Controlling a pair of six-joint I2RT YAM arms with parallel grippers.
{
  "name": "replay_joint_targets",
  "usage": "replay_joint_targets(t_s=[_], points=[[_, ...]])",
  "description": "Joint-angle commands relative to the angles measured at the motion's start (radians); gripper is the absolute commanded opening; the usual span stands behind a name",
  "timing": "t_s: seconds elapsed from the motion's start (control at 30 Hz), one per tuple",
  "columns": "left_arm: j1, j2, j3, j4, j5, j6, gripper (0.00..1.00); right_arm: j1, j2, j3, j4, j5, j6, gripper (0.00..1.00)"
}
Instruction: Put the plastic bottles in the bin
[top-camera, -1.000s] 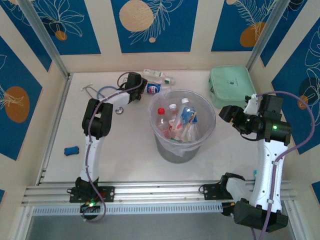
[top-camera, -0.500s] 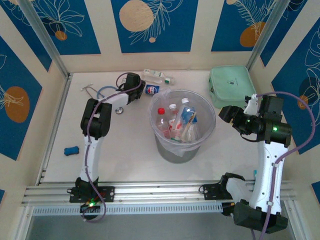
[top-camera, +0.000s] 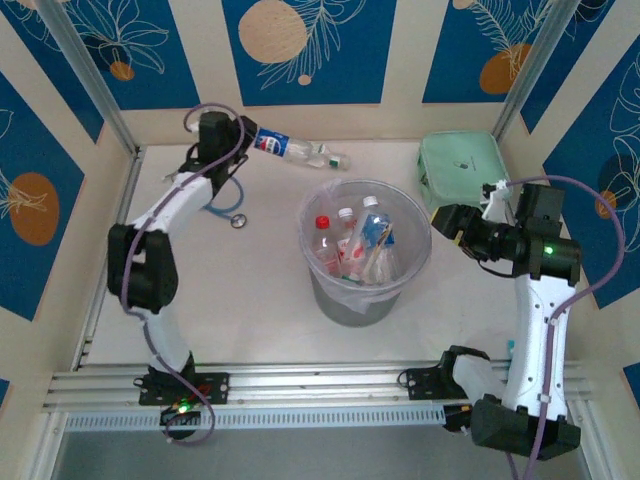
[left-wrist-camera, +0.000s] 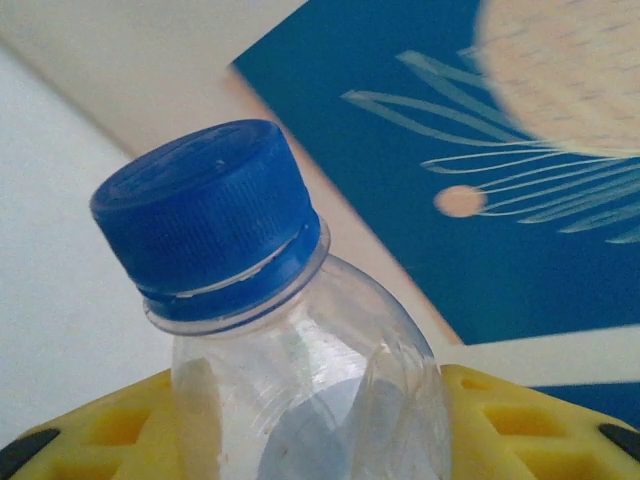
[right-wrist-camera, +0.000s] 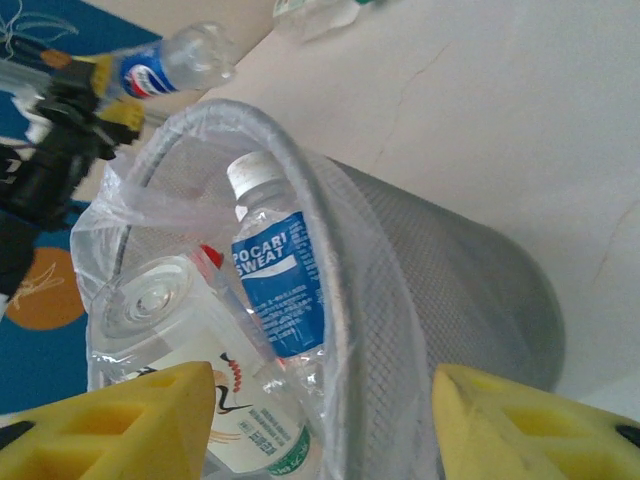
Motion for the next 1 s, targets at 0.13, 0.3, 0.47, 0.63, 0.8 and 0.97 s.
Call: replay_joint_targets(t_s=[0.13, 0.3, 0.47, 0.63, 0.8, 0.97], points=[[0.011, -0.277, 0.030, -0.261, 0.102, 0.446, 0.17, 0.092, 0.056, 0.044, -0.125, 0.073, -0.102, 0.47], [0.011, -0.426, 0.072, -0.393, 0.145, 0.570, 0.15, 0.113, 0.078, 0.031, -0.110, 0.080, -0.100, 0.28], [0.006, -0.515, 0.135, -0.480, 0.252, 0.618, 0.00, 0.137, 0.084, 0.006, -0.077, 0.108, -0.083, 0.19], [-0.021, -0.527, 0.230, -0.546, 0.414, 0.644, 0.00, 0.145, 0.093, 0.000, -0.064, 0.127, -0.076, 0.17], [-0.179, -0.469, 0.301, -0.633, 0.469, 0.738, 0.00, 0.171, 0.104, 0.000, -0.059, 0.161, -0.070, 0.17], [-0.321, -0.340, 0.418, -0.765, 0.500, 0.842, 0.00, 0.200, 0.110, 0.003, -0.051, 0.178, -0.055, 0.17]])
